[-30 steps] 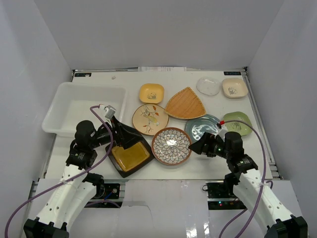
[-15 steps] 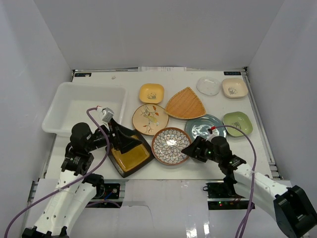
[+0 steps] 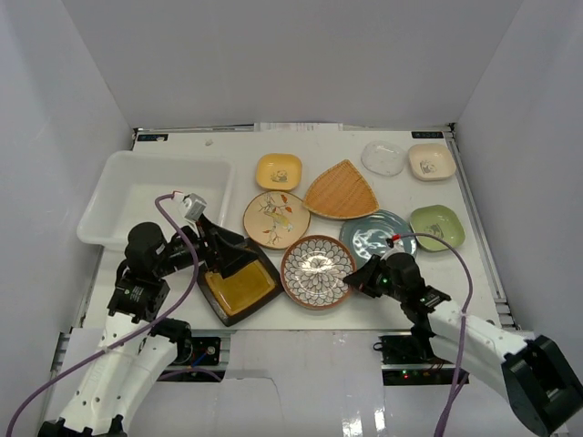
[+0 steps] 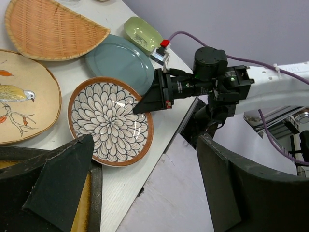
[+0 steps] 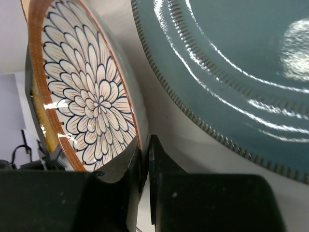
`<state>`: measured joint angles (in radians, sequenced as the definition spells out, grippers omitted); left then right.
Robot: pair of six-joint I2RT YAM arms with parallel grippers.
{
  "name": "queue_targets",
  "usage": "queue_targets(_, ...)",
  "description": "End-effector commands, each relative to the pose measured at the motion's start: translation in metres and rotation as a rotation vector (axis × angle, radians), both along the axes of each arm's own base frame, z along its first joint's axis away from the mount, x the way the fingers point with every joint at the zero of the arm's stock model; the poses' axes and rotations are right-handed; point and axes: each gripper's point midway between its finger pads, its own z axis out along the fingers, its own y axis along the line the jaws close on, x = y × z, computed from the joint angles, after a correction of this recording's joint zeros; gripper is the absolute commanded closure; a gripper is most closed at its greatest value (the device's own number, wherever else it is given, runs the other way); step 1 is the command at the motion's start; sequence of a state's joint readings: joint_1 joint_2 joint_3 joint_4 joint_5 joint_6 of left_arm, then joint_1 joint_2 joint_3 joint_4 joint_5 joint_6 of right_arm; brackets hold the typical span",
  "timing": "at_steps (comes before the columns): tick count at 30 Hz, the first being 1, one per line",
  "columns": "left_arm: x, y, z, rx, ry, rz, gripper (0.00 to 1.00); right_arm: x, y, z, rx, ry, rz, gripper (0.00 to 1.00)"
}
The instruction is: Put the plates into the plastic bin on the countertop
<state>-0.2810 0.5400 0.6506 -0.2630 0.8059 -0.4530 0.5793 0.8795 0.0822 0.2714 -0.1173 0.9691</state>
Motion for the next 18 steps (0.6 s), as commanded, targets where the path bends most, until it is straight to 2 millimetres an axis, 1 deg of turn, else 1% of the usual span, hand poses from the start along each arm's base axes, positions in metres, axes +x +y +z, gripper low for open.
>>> queue_targets(1,0.010,0.002,0.002,0.016,0.022,0.033,0.02,0.018,-0.007,0.043,-0.011,-0.148,-0.051,0.92)
queue_targets(2,0.013,0.002,0.002,0.022,0.035,0.043,0.02,0.023,-0.006,0.066,-0.009,-0.209,-0.044,0.92)
queue_targets(3,0.016,0.002,-0.001,0.033,0.058,0.054,0.02,0.023,-0.007,0.077,-0.010,-0.236,-0.039,0.92)
queue_targets(4,0.021,0.001,-0.006,0.043,0.090,0.056,0.05,0.017,-0.008,0.087,-0.007,-0.249,-0.018,0.92)
queue_targets(5,0.022,0.000,-0.004,0.045,0.097,0.053,0.07,0.019,-0.005,0.112,0.005,-0.301,0.002,0.92)
queue_targets(7,0.026,-0.003,-0.009,0.053,0.141,0.043,0.11,0.013,0.002,0.132,0.040,-0.327,0.053,0.92)
queue_targets(8,0.027,-0.004,-0.012,0.056,0.154,0.041,0.12,0.014,0.006,0.151,0.069,-0.361,0.067,0.92)
queue_targets(10,0.032,-0.004,-0.026,0.076,0.204,0.054,0.14,0.017,0.012,0.169,0.101,-0.405,0.082,0.92)
queue_targets(11,0.036,-0.004,-0.037,0.095,0.245,0.064,0.14,0.019,0.014,0.174,0.108,-0.416,0.085,0.92)
queue_targets(12,0.035,-0.006,-0.048,0.114,0.274,0.060,0.14,0.023,0.018,0.181,0.115,-0.428,0.096,0.92)
queue_targets(13,0.036,-0.006,-0.055,0.125,0.291,0.070,0.14,0.023,0.023,0.188,0.133,-0.447,0.119,0.92)
queue_targets(14,0.037,-0.007,-0.060,0.136,0.304,0.074,0.14,0.025,0.028,0.196,0.152,-0.471,0.132,0.92)
queue_targets(15,0.038,-0.009,-0.066,0.144,0.323,0.076,0.14,0.027,0.033,0.198,0.162,-0.467,0.149,0.92)
queue_targets(16,0.034,-0.013,-0.068,0.150,0.334,0.058,0.14,0.024,0.038,0.203,0.188,-0.469,0.180,0.92)
queue_targets(17,0.035,-0.015,-0.072,0.162,0.345,0.068,0.14,0.025,0.042,0.210,0.211,-0.490,0.190,0.92)
queue_targets(18,0.036,-0.018,-0.072,0.168,0.347,0.069,0.14,0.026,0.045,0.210,0.219,-0.484,0.199,0.92)
